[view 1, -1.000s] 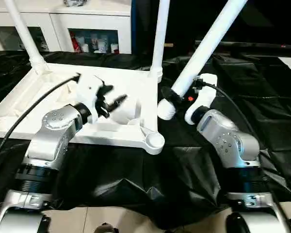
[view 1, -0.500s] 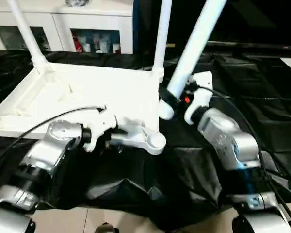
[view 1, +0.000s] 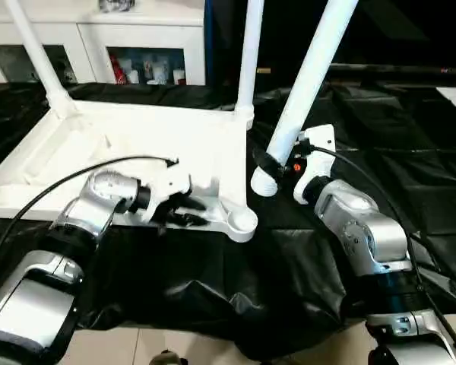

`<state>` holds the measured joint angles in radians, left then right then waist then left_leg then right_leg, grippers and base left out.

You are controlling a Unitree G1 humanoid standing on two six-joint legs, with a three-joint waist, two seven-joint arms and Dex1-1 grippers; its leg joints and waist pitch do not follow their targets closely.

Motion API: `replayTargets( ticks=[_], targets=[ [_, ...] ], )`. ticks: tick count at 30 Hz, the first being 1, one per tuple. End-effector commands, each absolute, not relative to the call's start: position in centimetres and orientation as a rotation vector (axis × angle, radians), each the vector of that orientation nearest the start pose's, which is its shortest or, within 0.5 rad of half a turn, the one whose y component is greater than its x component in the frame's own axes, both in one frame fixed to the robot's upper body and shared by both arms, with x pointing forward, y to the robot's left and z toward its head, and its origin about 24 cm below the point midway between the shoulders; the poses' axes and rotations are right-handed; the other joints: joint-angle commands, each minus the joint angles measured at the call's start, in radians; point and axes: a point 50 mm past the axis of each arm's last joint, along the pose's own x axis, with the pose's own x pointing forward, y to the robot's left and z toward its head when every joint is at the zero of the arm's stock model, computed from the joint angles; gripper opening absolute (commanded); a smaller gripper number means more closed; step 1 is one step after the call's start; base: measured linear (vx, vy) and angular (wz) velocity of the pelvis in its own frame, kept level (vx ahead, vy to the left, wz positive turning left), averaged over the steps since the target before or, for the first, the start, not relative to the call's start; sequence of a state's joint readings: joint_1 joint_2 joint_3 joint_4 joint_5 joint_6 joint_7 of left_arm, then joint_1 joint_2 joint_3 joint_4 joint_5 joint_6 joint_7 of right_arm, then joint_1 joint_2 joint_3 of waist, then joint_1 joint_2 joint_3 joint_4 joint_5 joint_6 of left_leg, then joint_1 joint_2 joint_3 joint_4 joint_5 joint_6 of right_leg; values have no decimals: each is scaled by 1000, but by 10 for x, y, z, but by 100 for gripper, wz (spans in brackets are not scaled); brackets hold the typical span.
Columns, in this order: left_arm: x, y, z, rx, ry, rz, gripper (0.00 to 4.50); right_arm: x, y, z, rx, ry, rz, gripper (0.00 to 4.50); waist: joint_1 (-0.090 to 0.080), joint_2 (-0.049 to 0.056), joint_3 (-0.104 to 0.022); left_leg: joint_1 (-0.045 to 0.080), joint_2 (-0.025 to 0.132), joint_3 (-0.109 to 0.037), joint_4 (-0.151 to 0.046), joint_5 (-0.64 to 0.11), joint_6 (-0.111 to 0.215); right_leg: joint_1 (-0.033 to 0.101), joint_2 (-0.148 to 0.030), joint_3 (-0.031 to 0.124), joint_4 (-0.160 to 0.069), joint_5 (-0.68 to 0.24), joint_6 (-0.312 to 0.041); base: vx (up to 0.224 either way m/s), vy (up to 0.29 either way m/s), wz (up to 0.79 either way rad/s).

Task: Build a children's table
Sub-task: Pick table leg, then insert table leg to table base

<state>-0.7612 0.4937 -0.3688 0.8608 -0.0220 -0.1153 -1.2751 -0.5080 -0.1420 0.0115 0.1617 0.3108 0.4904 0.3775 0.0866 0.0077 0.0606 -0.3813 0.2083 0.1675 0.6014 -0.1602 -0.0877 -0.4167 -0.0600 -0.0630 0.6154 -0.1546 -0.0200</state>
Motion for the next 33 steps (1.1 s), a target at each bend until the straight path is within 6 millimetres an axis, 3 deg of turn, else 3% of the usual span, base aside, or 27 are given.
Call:
replayTargets(
  ticks=[1,12,16,20,22,25,33],
  targets=[
    [341,170,76,606,473,-1378,97,332,-113,114,130,113,569,188,-2,21,-81,23,9,-2,-71,-263,-46,60,-67,45,-72,-228,-172,0,0,0],
    [345,169,73,619,483,-1379,11,331,-114,113,118,121,564,188,-1,24,-84,24,12,-4,-70,-258,-40,63,-70,45,-68,-211,-191,0,0,0],
    [342,176,69,647,533,-1403,3,330,-113,110,97,147,588,188,-5,18,-82,20,11,-3,-71,-242,-32,66,-71,44,-68,-201,-194,0,0,0],
    [342,181,63,648,575,-1344,3,326,-109,106,105,206,672,188,-9,17,-78,22,10,-3,-71,-258,-25,65,-70,44,-73,-239,-189,0,0,0],
    [342,181,63,608,587,-1330,3,324,-108,106,119,216,708,188,-11,15,-73,27,11,-3,-73,-299,-28,64,-72,44,-80,-317,-182,0,0,0],
    [340,170,62,486,562,-1285,3,320,-111,102,102,239,764,188,-16,11,-69,33,15,-7,-76,-330,-32,62,-76,43,-85,-397,-167,0,0,0],
    [330,151,56,436,509,-1224,0,321,-113,93,76,296,780,188,-24,9,-74,26,12,-3,-72,-278,-12,62,-71,42,-85,-346,-176,0,0,0]
  ],
)
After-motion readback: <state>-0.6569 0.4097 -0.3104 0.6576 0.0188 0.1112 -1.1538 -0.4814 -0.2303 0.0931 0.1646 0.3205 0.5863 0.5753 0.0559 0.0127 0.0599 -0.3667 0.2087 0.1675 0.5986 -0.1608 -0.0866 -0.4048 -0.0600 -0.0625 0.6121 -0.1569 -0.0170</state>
